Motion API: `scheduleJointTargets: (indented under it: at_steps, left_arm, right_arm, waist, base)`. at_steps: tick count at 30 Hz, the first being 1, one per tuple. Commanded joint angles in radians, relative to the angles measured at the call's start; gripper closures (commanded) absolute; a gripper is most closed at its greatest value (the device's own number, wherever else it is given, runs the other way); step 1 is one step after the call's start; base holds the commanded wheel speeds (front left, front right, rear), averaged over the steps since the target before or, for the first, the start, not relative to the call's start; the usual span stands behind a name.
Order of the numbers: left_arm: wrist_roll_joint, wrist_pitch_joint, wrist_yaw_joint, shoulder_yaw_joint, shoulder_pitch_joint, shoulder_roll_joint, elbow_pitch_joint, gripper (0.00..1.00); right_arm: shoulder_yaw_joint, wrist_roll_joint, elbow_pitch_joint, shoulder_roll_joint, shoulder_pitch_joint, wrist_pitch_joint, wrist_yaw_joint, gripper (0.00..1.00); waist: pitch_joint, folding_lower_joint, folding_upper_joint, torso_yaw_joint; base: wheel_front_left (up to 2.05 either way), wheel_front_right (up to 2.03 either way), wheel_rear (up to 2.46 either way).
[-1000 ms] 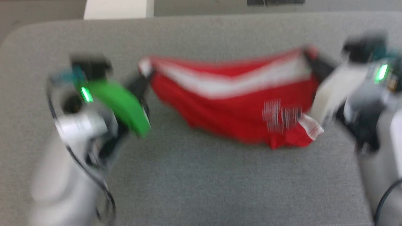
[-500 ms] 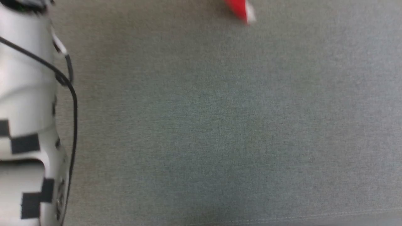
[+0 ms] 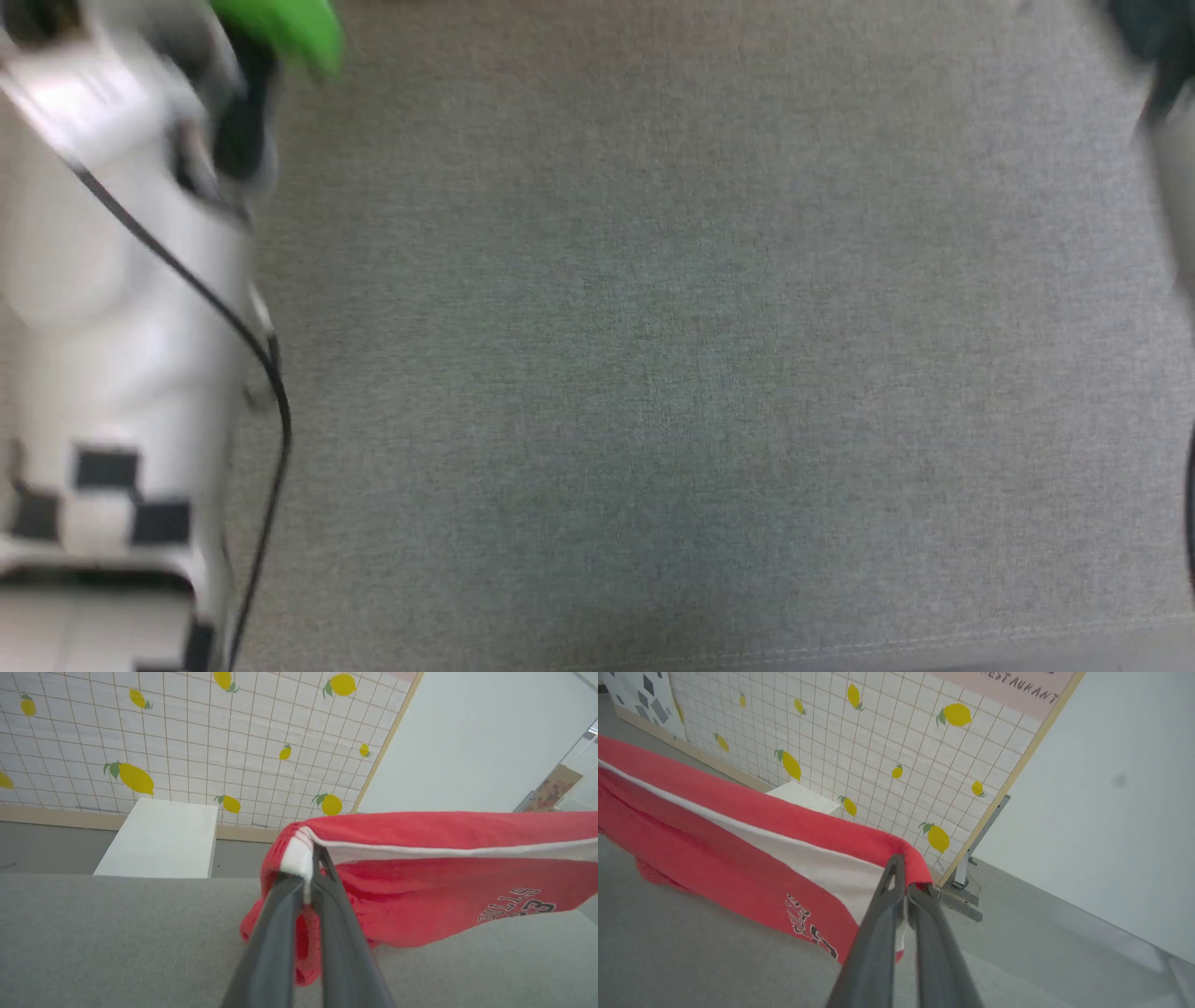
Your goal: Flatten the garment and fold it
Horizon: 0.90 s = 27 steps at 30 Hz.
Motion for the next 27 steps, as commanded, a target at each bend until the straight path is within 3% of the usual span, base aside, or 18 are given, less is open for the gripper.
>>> scheduleJointTargets:
  at_steps: [1, 7, 12, 21, 27]
  left_arm:
    - [-0.005, 0.009, -0.012, -0.014, 0.072, 0.008, 0.002, 1.0]
    - [-0.067, 0.076, -0.04, -0.079, 0.402, 0.01, -0.058, 1.0]
    - [-0.126, 0.148, -0.039, -0.11, 0.666, 0.034, -0.162, 1.0]
    - [-0.167, 0.253, 0.066, -0.13, 1.07, 0.079, -0.435, 1.0]
    - [-0.172, 0.291, 0.122, -0.151, 1.215, 0.087, -0.637, 1.0]
  right_arm:
    - [0.021, 0.038, -0.006, -0.019, 0.077, 0.017, -0.002, 1.0]
    - [0.04, 0.183, -0.109, -0.098, 0.431, 0.121, -0.002, 1.0]
    - [-0.044, 0.235, -0.231, -0.121, 0.733, 0.194, -0.002, 1.0]
    - [-0.281, 0.155, -0.502, -0.016, 1.237, 0.38, -0.002, 1.0]
    - [-0.408, 0.087, -0.747, 0.084, 1.437, 0.511, -0.002, 1.0]
  waist:
    - [-0.061, -0.0002, 0.0, 0.031]
    - [-0.17, -0.0002, 0.0, 0.056]
    - [-0.246, -0.0002, 0.0, 0.062]
    - [-0.355, -0.0002, 0.0, 0.066]
    - [-0.374, -0.0002, 0.0, 0.076]
  base:
    - [0.0, 0.0, 0.0]
    - [0.0, 0.0, 0.0]
    - [0.0, 0.0, 0.0]
    - [0.0, 0.0, 0.0]
    - [0.0, 0.0, 0.0]
